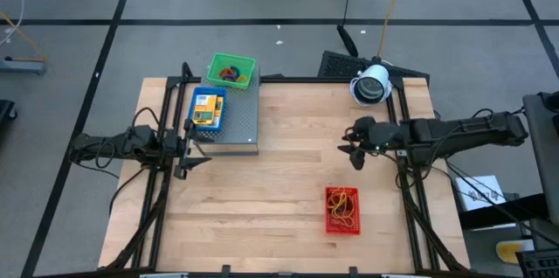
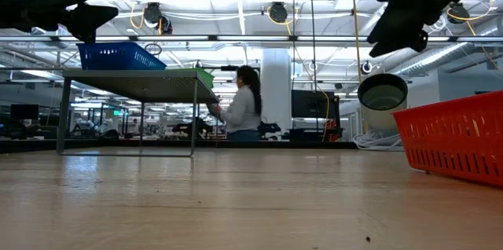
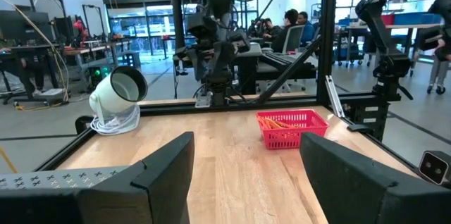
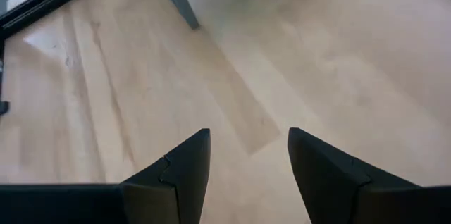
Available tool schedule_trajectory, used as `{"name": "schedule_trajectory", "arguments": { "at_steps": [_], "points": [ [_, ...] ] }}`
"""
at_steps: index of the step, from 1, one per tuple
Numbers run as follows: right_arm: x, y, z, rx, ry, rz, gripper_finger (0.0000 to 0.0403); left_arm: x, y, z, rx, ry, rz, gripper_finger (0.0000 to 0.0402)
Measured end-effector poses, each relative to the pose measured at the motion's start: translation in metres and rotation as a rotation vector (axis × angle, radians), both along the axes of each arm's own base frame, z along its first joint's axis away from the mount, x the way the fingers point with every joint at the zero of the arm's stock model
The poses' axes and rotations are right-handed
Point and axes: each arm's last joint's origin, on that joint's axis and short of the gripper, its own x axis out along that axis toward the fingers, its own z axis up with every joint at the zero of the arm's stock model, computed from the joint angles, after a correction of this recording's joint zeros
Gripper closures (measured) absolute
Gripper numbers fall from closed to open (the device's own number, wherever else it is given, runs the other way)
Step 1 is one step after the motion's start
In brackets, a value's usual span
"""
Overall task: Pick & Place Office Desk Supplies
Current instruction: Put the red bin on the shelf with rubber bands
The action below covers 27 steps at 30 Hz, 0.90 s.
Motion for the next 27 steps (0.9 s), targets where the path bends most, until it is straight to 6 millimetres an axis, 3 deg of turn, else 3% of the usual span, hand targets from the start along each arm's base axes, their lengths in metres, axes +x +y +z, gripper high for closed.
{"name": "schedule_trajectory", "arguments": {
  "at_steps": [11, 20, 27],
  "points": [
    [0.011, 0.041, 0.009, 0.32, 0.173, -0.162, 0.0222, 0.0, 0.0, 0.0, 0.0, 0.0, 0.0, 0.0133],
    [0.002, 0.088, 0.001, 0.505, 0.477, -0.412, 0.0222, 0.0, 0.0, 0.0, 0.0, 0.0, 0.0, 0.0133],
    [0.003, 0.115, -0.003, 0.669, 0.48, -0.537, 0.0222, 0.0, 0.0, 0.0, 0.0, 0.0, 0.0, 0.0133]
  ]
}}
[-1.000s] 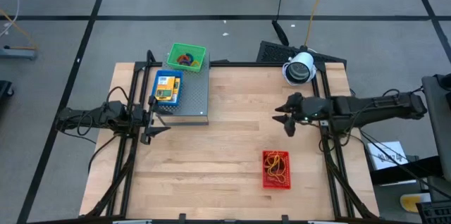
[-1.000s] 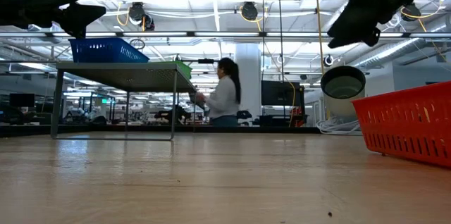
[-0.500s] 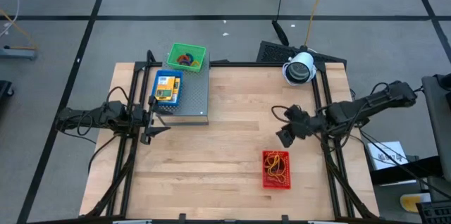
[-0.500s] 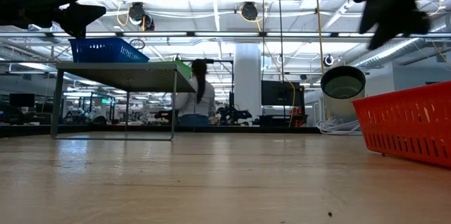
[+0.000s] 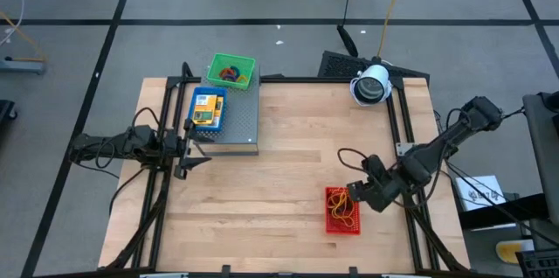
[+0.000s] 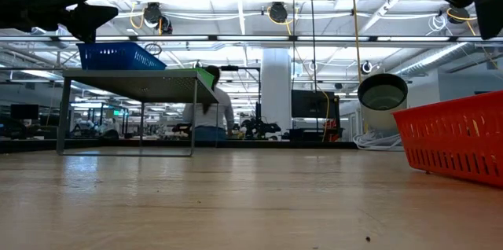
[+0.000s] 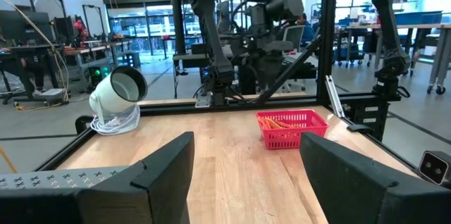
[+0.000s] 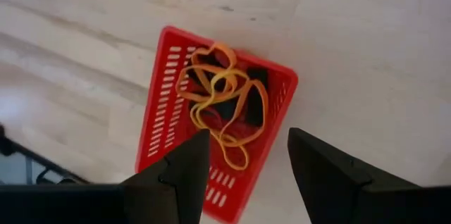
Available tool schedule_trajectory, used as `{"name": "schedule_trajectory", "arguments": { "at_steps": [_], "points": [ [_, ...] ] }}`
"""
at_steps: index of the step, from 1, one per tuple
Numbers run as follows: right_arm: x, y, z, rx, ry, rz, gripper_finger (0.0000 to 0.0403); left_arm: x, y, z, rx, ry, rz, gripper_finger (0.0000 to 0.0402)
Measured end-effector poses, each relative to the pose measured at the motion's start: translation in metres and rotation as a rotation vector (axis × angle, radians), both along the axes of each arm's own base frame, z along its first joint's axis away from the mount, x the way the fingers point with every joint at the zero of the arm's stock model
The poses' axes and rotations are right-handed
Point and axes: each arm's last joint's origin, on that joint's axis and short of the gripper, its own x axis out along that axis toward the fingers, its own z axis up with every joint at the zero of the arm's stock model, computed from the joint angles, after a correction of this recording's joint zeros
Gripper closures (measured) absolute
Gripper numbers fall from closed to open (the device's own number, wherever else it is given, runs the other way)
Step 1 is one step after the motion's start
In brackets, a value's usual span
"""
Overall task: Pick & Place Office Desk Supplies
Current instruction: Put the red bin on the shelf with rubber bands
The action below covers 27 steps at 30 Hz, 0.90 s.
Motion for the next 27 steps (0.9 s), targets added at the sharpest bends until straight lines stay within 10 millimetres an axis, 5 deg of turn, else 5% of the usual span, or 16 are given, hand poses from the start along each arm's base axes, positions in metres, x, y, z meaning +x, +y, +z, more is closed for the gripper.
{"name": "schedule_trajectory", "arguments": {
  "at_steps": [5, 14, 20, 27],
  "points": [
    [0.015, 0.017, -0.004, 0.038, 0.022, -0.029, 0.0222, 0.0, 0.0, 0.0, 0.0, 0.0, 0.0, 0.0133],
    [0.056, 0.051, 0.025, -0.052, 0.244, 0.048, 0.0222, 0.0, 0.0, 0.0, 0.0, 0.0, 0.0, 0.0133],
    [0.05, 0.061, 0.028, -0.109, 0.462, -0.016, 0.0222, 0.0, 0.0, 0.0, 0.0, 0.0, 0.0, 0.0133],
    [0.046, 0.068, 0.016, -0.163, 0.442, -0.15, 0.0222, 0.0, 0.0, 0.0, 0.0, 0.0, 0.0, 0.0133]
  ]
}}
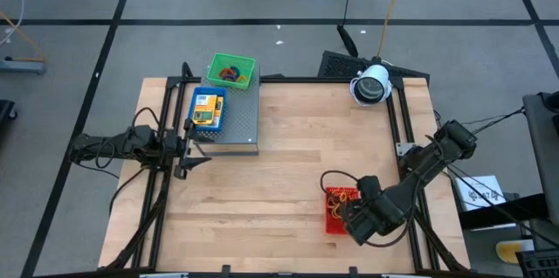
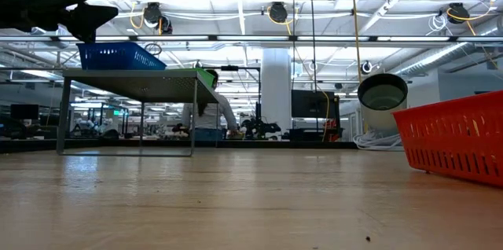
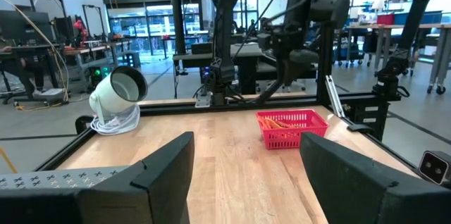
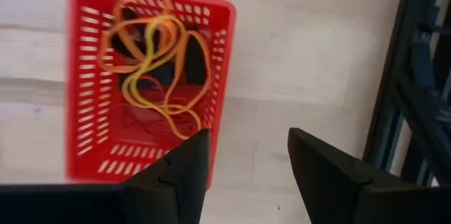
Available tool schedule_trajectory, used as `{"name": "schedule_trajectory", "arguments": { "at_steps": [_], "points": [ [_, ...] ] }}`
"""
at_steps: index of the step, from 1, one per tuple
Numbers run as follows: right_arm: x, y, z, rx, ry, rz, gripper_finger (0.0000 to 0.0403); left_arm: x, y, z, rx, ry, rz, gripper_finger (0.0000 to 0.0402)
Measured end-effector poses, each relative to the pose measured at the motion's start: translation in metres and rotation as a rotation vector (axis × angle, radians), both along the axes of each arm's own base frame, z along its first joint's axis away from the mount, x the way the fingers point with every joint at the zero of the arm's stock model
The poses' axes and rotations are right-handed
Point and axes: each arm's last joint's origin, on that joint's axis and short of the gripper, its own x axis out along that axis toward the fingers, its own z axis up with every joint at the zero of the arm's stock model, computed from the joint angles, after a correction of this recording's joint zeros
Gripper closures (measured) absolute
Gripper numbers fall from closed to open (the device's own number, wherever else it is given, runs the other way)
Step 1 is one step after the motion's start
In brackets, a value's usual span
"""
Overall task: Pick & Place Office Desk Supplies
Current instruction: Put the red bin on the shelf with rubber bands
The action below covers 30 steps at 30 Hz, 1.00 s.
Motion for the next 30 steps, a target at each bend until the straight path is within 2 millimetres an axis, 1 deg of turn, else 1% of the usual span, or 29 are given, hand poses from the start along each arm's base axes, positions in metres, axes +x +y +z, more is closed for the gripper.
{"name": "schedule_trajectory", "arguments": {
  "at_steps": [2, 5, 11, 17, 23, 30],
  "points": [
    [-0.002, -0.001, -0.008, -0.002, 0.011, -0.014, 0.0222, 0.0, 0.0, 0.0, 0.0, 0.0, 0.0, 0.0133],
    [-0.006, -0.003, -0.02, 0.044, 0.032, -0.022, 0.0222, 0.0, 0.0, 0.0, 0.0, 0.0, 0.0, 0.0133],
    [-0.008, -0.006, -0.043, 0.137, -0.083, -0.034, 0.0222, 0.0, 0.0, 0.0, 0.0, 0.0, 0.0, 0.0133],
    [-0.01, -0.008, -0.065, 0.165, -0.112, -0.034, 0.0222, 0.0, 0.0, 0.0, 0.0, 0.0, 0.0, 0.0133],
    [-0.01, -0.008, -0.081, 0.197, -0.148, -0.025, 0.0222, 0.0, 0.0, 0.0, 0.0, 0.0, 0.0, 0.0133],
    [-0.016, -0.012, -0.097, 0.193, -0.136, -0.005, 0.0222, 0.0, 0.0, 0.0, 0.0, 0.0, 0.0, 0.0133]
  ]
}}
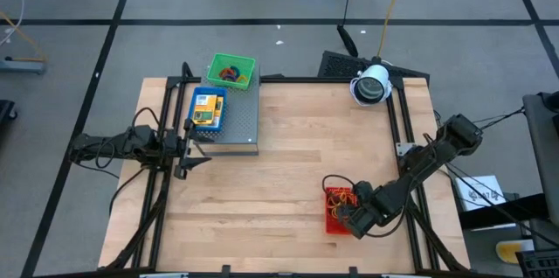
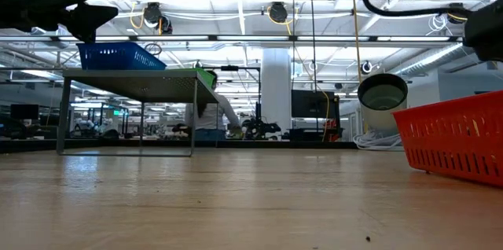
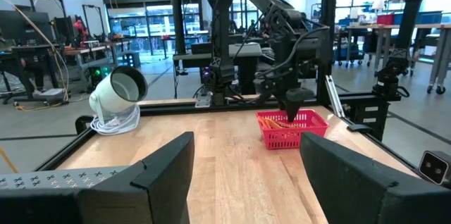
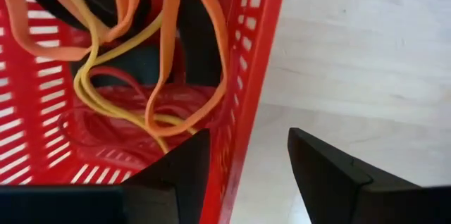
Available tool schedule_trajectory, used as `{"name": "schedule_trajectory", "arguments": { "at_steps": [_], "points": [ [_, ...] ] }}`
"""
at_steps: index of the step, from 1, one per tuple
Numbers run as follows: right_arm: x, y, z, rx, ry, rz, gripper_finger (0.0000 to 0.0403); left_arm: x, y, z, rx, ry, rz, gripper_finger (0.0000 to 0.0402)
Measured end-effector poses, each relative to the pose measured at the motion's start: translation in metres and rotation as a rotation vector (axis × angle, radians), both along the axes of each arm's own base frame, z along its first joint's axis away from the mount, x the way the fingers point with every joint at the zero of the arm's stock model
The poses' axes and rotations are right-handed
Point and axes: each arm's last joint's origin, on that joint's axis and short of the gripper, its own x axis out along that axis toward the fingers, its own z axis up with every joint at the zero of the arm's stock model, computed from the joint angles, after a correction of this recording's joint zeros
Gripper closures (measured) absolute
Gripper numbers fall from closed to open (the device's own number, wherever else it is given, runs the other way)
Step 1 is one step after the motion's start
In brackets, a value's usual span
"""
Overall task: Pick & Place Office Desk Supplies
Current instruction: Put the red bin on the shelf with rubber bands
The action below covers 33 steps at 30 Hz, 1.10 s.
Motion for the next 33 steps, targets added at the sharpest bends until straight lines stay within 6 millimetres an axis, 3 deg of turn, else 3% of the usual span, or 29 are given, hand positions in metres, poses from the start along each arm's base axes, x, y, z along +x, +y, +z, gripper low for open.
{"name": "schedule_trajectory", "arguments": {
  "at_steps": [8, 11, 15, 18, 29, 33],
  "points": [
    [-0.001, 0.0, -0.01, 0.018, -0.028, 0.042, 0.0236, 0.0, 0.0, 0.0, 0.0, 0.0, 0.0, 0.0133],
    [-0.002, -0.001, -0.01, 0.009, -0.029, 0.072, 0.0267, 0.0, 0.0, 0.0, 0.0, 0.0, 0.0, 0.0133],
    [-0.002, -0.001, -0.009, 0.005, -0.039, 0.138, 0.0337, 0.0, 0.0, 0.0, 0.0, 0.0, 0.0, 0.0133],
    [-0.004, 0.0, -0.001, 0.003, -0.096, 0.199, 0.0391, 0.0, 0.0, 0.0, 0.0, 0.0, 0.0, 0.0133],
    [-0.002, -0.028, 0.052, -0.121, -0.414, 0.31, 0.0401, 0.0, 0.0, 0.0, 0.0, 0.0, 0.0, 0.0133],
    [0.003, -0.04, 0.061, -0.148, -0.444, 0.366, 0.0402, 0.0, 0.0, 0.0, 0.0, 0.0, 0.0, 0.0133]
  ]
}}
